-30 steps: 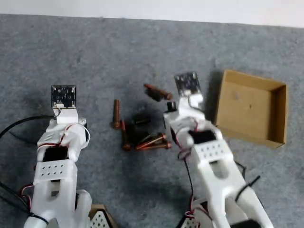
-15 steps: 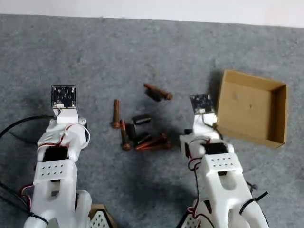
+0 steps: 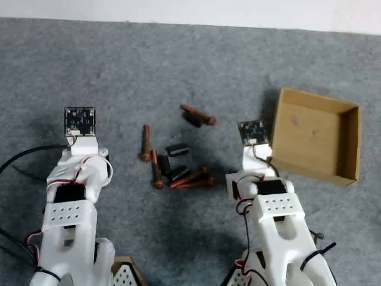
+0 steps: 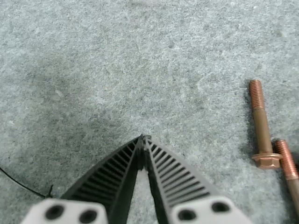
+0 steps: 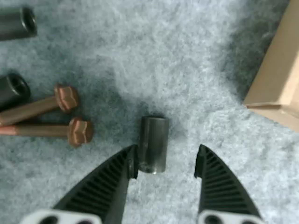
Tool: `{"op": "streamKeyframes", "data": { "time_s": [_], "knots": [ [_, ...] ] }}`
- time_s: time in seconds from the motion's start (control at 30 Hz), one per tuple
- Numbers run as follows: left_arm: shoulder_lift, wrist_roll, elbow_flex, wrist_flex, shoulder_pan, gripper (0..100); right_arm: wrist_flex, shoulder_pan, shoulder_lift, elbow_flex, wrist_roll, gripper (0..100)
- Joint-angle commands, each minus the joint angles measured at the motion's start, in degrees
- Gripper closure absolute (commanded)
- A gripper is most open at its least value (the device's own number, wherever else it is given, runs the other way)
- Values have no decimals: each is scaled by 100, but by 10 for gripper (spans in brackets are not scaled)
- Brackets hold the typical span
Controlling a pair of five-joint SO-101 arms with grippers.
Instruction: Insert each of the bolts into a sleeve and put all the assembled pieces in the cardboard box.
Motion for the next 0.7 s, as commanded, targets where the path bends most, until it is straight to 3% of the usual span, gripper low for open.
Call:
{"op": "streamKeyframes", "data": {
  "time_s": [0.0,0.2,0.67],
  "knots": [
    [-136,35,-13,-97,-66,993,-233,-163,-119,-40,18,820],
    [-136,35,-13,-97,-57,993,-224,-418,66,-66,-62,820],
    [-136,35,-13,-97,-57,993,-242,-347,2281,-1288,-185,820]
  ]
}}
